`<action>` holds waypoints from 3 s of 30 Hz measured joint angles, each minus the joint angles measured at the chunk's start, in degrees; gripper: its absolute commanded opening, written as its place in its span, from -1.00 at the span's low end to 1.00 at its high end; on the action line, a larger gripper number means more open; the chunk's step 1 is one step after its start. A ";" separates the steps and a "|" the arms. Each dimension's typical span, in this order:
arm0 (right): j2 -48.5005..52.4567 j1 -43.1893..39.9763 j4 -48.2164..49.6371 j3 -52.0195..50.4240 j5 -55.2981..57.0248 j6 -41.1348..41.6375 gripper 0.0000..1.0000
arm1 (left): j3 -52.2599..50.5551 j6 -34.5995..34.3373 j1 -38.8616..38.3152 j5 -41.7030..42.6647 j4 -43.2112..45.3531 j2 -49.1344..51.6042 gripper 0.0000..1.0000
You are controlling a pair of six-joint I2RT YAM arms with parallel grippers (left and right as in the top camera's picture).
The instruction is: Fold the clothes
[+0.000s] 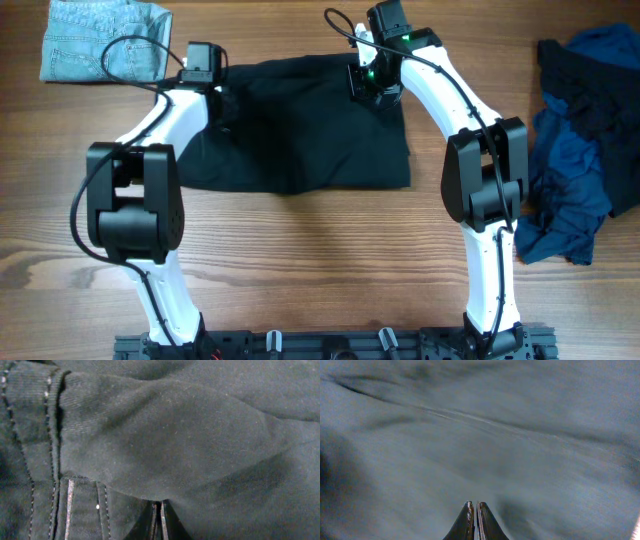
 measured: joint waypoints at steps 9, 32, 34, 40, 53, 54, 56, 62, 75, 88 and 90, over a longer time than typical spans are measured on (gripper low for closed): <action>3.54 -1.07 -2.25 0.04 1.92 0.09 -0.91 | 0.00 -0.37 4.66 -4.57 -0.02 0.00 -0.46; -5.44 -1.46 -9.77 10.88 3.19 -0.09 -0.91 | 0.20 -0.13 -1.95 -3.23 -9.05 -14.93 0.23; -8.02 -1.03 -12.61 11.67 -4.13 -2.84 -0.92 | 0.48 -0.17 -3.63 -2.08 -16.55 -19.02 0.17; -9.11 3.17 -18.23 9.25 -12.59 -10.93 -0.90 | -0.33 -0.42 -5.55 1.68 -32.83 -19.82 -0.14; -8.68 8.00 -16.17 -6.40 -10.32 -13.53 -0.92 | -5.88 -3.28 -5.55 6.03 -24.94 -11.10 -0.89; -8.68 7.96 -16.00 -6.84 -10.29 -13.53 -0.91 | -5.88 -3.37 -5.55 6.08 -24.59 -10.73 -0.91; -8.68 7.96 -15.26 -8.13 -10.16 -13.53 -0.91 | -5.88 -3.37 -5.55 6.10 -24.33 -9.86 -0.92; -8.68 7.96 -10.34 -15.12 -9.92 -13.49 -0.92 | -5.90 -3.37 -5.55 6.05 -24.28 -6.51 -0.92; -8.68 2.93 -8.63 -19.17 1.51 -7.41 -0.91 | -5.90 -3.37 -3.45 -0.92 -31.78 -6.03 -0.92; -8.68 -5.60 -8.66 -19.19 6.45 -4.57 -0.92 | -5.90 -3.65 6.93 -3.48 -34.53 -6.03 -0.92; -8.68 -5.62 -8.66 -19.19 7.19 -3.96 -0.92 | -5.90 -3.78 7.52 -3.48 -34.53 -6.03 -0.92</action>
